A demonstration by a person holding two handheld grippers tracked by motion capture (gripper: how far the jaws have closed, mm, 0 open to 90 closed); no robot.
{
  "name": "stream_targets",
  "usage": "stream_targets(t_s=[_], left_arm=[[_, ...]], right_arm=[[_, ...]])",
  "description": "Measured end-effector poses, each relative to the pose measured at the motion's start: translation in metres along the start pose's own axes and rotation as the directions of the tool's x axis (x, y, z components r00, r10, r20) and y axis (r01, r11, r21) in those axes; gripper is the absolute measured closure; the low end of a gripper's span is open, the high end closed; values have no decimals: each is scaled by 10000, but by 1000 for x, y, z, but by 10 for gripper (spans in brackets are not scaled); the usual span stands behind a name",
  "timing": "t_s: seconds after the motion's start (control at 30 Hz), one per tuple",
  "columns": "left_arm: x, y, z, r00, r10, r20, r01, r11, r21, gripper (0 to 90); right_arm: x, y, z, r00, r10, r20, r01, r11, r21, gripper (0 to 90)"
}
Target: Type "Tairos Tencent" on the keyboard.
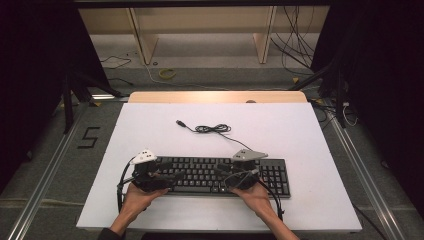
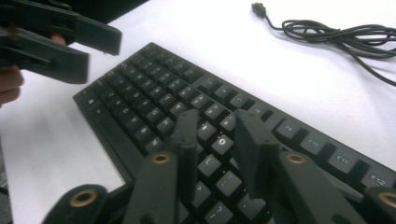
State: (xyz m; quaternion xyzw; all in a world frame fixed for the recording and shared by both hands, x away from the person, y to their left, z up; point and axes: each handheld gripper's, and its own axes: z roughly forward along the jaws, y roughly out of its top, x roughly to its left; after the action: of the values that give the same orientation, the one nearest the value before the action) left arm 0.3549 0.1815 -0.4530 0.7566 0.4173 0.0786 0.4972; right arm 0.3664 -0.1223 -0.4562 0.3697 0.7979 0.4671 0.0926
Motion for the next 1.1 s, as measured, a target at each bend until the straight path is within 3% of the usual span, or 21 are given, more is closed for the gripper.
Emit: stream_targets(t_s=[0.37, 0.73, 1.1], left_arm=[[-1, -9, -10, 10000, -61, 21, 61, 9995, -307, 265], [-3, -14, -15, 9997, 200, -164, -205, 9992, -355, 267], [0, -17, -19, 9996, 125, -256, -137, 9989, -450, 268]], right_arm=[[3, 5, 24, 9996, -243, 133, 235, 9979, 604, 897], [1, 5, 38, 9988, -267, 414, 223, 9944, 1035, 900], [-1, 3, 45, 9978, -279, 605, 198, 9911, 1314, 900]])
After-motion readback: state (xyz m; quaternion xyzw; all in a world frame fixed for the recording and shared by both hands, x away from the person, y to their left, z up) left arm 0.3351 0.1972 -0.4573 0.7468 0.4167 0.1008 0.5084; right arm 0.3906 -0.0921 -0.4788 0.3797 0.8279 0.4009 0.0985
